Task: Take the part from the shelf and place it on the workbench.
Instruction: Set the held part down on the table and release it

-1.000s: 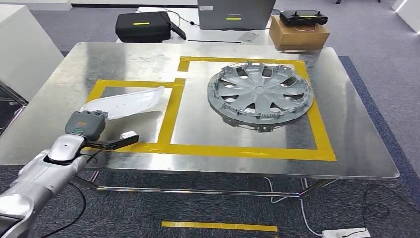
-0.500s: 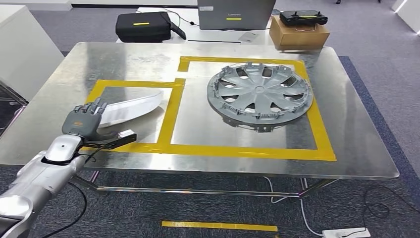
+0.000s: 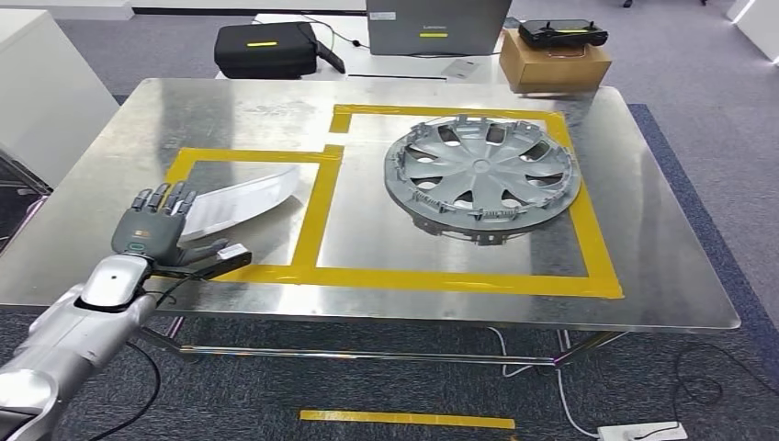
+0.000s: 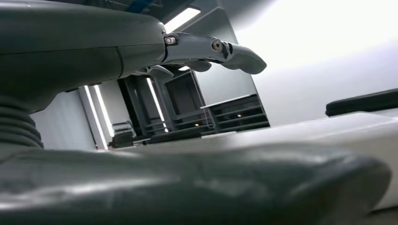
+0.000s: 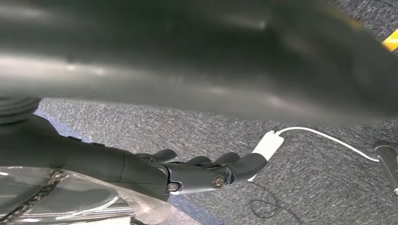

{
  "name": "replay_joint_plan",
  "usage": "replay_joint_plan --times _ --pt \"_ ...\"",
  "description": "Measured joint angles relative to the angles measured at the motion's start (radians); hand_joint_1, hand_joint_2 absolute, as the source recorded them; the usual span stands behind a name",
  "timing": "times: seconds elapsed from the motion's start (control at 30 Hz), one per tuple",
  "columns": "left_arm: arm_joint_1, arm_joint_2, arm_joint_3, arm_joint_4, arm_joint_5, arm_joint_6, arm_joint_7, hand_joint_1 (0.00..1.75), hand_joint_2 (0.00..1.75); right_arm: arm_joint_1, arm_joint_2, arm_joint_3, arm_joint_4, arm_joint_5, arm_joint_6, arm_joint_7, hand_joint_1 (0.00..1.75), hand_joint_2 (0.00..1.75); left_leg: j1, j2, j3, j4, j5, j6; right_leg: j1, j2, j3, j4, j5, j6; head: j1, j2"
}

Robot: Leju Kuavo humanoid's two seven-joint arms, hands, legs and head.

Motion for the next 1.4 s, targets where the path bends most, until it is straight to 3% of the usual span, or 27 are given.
replay_joint_plan --times 0.43,0.67,1.0,1.4 --pt "0.034 0.035 0.007 -0.098 0.012 -0.042 -0.026 0.0 0.0 0.005 0.0 -0.001 0.0 -0.006 -0.001 -0.002 0.0 0.0 0.0 0.0 0.0 0.0 0.0 0.0 0.0 0.0 0.0 0.0 -0.001 -0.001 0.0 0.0" --pt "0.133 0.124 0.025 -0.23 0.042 -0.068 -0.045 0.0 0.0 0.02 0.0 -0.017 0.0 -0.028 -0.006 -0.007 0.0 0.0 0.0 0.001 0.0 -0.001 -0.001 -0.001 0.0 0.002 0.0 0.0 -0.002 -0.002 0.0 0.0" --pt "0.304 0.249 0.18 -0.359 0.056 -0.053 -0.038 0.0 0.0 0.03 0.0 -0.043 0.0 -0.036 -0.016 -0.011 0.0 0.0 0.001 0.001 0.0 -0.002 -0.002 -0.002 0.001 0.0 -0.001 0.001 -0.005 -0.006 0.0 0.0" --pt "0.37 0.283 0.305 -0.378 0.047 -0.047 -0.033 0.0 0.0 0.03 0.0 -0.052 0.001 -0.035 -0.019 -0.014 0.0 0.0 0.001 0.0 0.001 -0.002 -0.002 -0.002 0.001 0.0 0.0 0.001 -0.005 -0.006 0.0 0.0"
